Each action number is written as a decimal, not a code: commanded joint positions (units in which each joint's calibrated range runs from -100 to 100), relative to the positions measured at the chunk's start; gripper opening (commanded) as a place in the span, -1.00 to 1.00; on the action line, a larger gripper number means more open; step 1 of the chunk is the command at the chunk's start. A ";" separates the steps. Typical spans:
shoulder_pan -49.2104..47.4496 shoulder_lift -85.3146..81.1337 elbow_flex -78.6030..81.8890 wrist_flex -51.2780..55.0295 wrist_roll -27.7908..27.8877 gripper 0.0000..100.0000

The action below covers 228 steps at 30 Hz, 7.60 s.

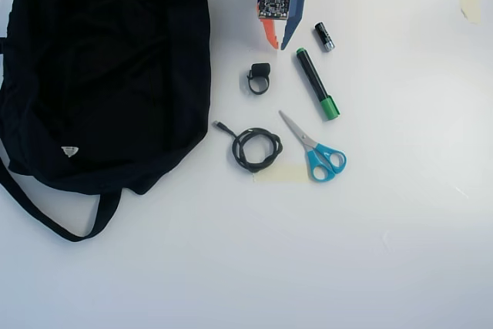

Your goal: Put the bike light into the black bag

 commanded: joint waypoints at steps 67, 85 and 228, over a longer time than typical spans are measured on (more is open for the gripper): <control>-0.46 -0.91 0.35 -3.54 0.14 -0.96; -3.98 30.29 -28.40 -54.96 -0.02 -0.96; 5.15 84.81 -63.35 5.94 53.00 -0.37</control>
